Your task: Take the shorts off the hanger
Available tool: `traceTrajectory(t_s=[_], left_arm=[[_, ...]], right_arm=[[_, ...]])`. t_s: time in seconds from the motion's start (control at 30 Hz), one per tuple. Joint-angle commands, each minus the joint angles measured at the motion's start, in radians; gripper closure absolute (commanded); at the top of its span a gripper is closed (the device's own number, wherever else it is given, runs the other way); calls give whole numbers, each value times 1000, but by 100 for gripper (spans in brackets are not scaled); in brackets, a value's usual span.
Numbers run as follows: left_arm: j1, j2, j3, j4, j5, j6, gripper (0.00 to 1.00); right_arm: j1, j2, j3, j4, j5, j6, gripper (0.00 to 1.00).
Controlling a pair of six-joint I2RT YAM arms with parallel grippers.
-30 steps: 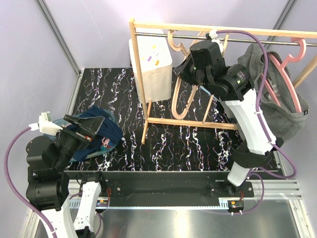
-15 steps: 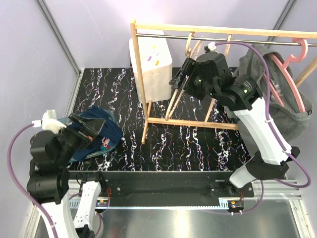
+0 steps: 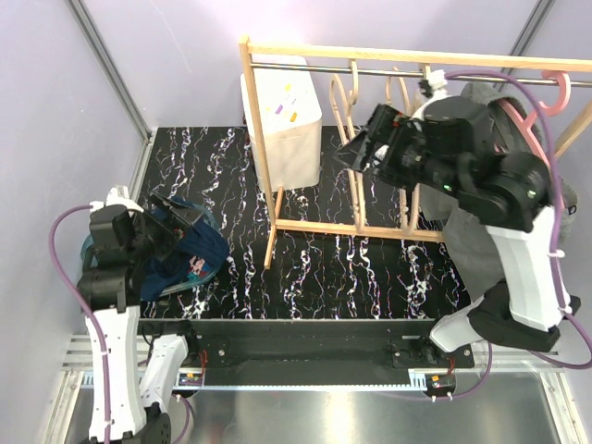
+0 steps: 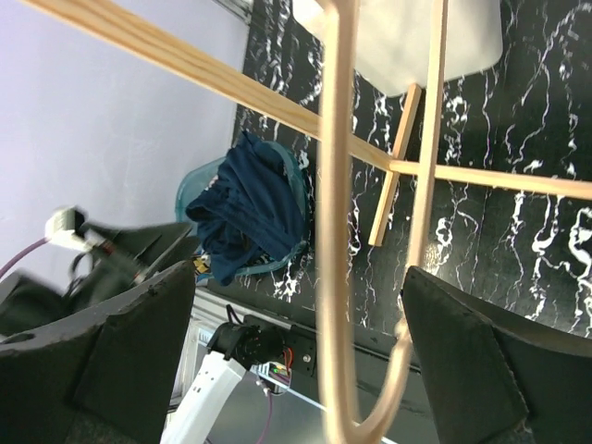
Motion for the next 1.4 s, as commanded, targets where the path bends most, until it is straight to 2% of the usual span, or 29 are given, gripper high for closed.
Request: traceTrajectory(t_s=[0.0,0.1,0.17,0.3,0.47,0.6,0.8,0.93,1.03,1.13,1.17,1.27,1.3,1.37], left_arm=[[7,60,-62,215,-34,-45,23],[7,87,-121,251,-160,-34,41],[13,106,-170,277,-222,-28,44],[49,180,-340,368,-249,-11,45],[151,190,-505,334,-307,-56,47],[163,159,-530,246,-366,-56,37],[165,91,-399,103,-401,-88,16],[163,5,-252,49,-380,-93,11],[155,-2,-137,-12,-366,-88,8],[140,-18,-53,-23,-291,-77,8],[131,-19,-36,-15,-221,-77,9],[9,-13,16,21,-151,-89,10],[-101,-12,26,49,-156,-97,10],[-241,1,40,76,-223,-129,9]], right_arm=[[-4,-50,65,-34,-3,-82,0],[-5,-96,67,21,-27,-110,0],[-5,-121,56,62,-27,-120,0],[-4,-177,35,127,-23,-146,0],[-4,-211,32,149,-43,-179,0],[-4,-266,-7,162,-33,-197,0],[-5,-377,-148,165,-14,-168,0],[-5,-426,-208,168,-3,-153,0],[-5,-437,-203,165,-17,-148,0],[-4,-425,-167,118,20,-153,0],[-4,-418,-153,100,38,-153,0],[-4,-394,-125,61,69,-183,0],[-4,-371,-89,44,104,-185,0],[-4,-334,-32,-31,144,-200,0]])
